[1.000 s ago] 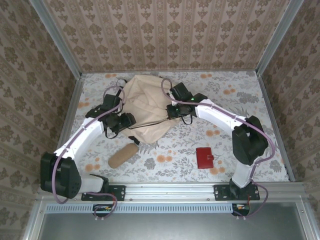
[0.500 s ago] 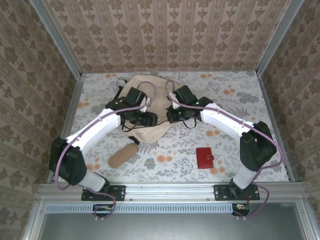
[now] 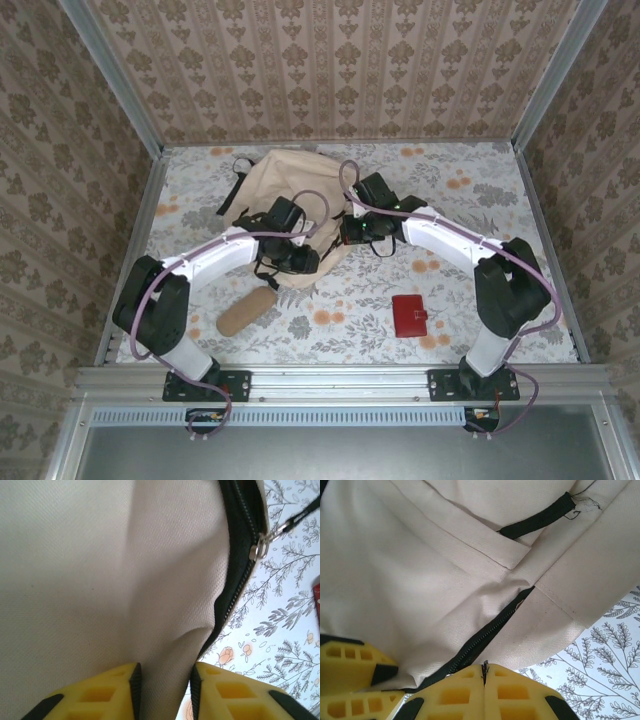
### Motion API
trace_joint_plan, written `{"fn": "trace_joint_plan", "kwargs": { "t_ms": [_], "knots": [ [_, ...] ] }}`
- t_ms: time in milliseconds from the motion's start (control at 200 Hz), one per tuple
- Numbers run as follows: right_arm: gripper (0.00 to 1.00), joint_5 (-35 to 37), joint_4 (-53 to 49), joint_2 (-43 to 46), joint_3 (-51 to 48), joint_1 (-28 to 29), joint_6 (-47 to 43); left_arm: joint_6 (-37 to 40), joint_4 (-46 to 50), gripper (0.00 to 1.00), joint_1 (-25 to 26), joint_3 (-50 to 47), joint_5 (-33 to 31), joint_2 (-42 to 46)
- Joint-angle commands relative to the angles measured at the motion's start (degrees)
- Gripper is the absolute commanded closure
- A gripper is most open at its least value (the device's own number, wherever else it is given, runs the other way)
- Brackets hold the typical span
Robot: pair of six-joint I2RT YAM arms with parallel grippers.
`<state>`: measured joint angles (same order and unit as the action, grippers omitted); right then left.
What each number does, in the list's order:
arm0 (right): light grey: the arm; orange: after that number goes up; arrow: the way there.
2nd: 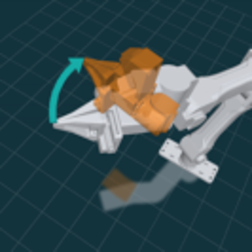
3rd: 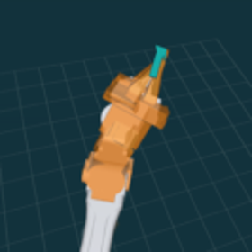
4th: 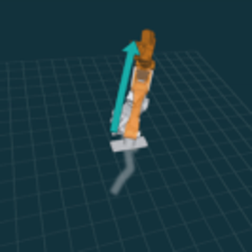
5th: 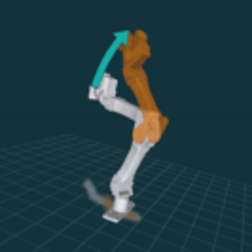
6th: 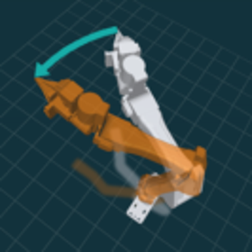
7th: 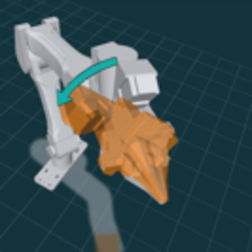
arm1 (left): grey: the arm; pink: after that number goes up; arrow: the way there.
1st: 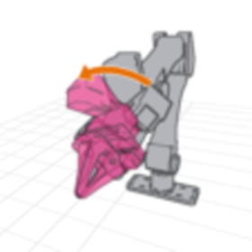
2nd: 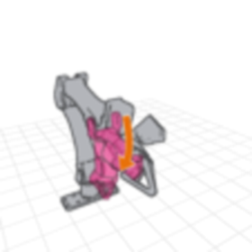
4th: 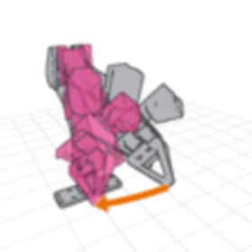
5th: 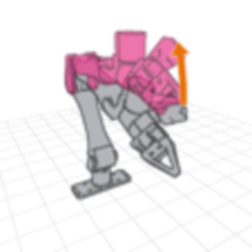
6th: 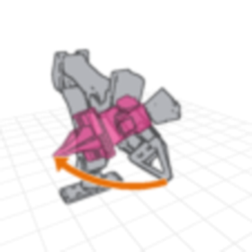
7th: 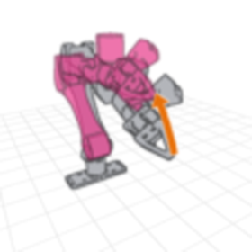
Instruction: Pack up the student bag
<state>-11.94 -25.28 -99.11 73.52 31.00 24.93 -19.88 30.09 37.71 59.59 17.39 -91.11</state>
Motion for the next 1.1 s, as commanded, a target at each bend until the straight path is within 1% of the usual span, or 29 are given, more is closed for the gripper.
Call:
{"fn": "trace_joint_plan", "kwargs": {
  "t_ms": [0, 115, 230, 400, 485, 550, 645, 695, 745, 810, 920, 995, 1095],
  "knots": [
    [1.0, 3.58, 1.25, -1.77, 3.39, -0.93, 1.75, -0.42, 2.1, 0.73, 1.23, -2.81, -0.39, -0.63],
    [1.0, 5.92, 0.47, -2.95, 4.7, -0.95, 2.69, -0.77, 1.82, 0.74, 1.42, -3.82, -1.13, -0.43],
    [1.0, 7.86, 0.11, -3.49, 4.94, -0.95, 3.58, -0.34, 1.77, 0.78, 1.86, -4.13, -1.76, -0.7],
    [1.0, 15.07, -3.72, -4.95, 8.03, -1.03, 4.95, -0.07, 3.47, 0.87, 2.05, -3.87, -3.65, -1.97],
    [1.0, 17.51, -5.21, -5.65, 8.87, -1.03, 5.59, -0.1, 4.25, 0.88, 2.03, -3.82, -4.75, -1.59],
    [1.0, 16.18, -5.22, -5.48, 8.51, -0.98, 5.23, -0.07, 4.98, 0.88, 1.95, -3.26, -4.99, -0.97],
    [1.0, 10.61, -4.32, -4.29, 6.77, -0.86, 3.32, 0.67, 5.87, 0.87, 1.81, -1.64, -3.75, 0.96],
    [1.0, 7.2, -4.0, -3.9, 6.02, -0.86, 2.01, 1.54, 5.94, 0.85, 1.79, -0.72, -2.9, 2.24],
    [1.0, 4.18, -3.78, -3.55, 5.32, -0.83, 1.07, 2.42, 5.96, 0.8, 1.84, 0.28, -1.92, 3.33],
    [1.0, 0.58, -3.08, -2.99, 4.36, -0.94, 0.24, 3.17, 5.18, 0.67, 1.67, 1.66, -1.04, 4.44],
    [1.0, -3.24, -1.85, -2.45, 3.41, -0.95, 0.05, 3.44, 2.49, 0.48, 0.75, 3.38, 0.38, 4.43],
    [1.0, -3.87, -1.32, -2.31, 2.99, -0.95, -0.01, 3.47, -0.75, 0.42, -0.11, 3.38, 2.65, 3.19],
    [1.0, -3.82, -1.12, -2.4, 2.91, -1.21, 0.07, 2.86, -4.19, 0.4, -0.97, 3.52, 5.87, 0.36]
  ]
}}
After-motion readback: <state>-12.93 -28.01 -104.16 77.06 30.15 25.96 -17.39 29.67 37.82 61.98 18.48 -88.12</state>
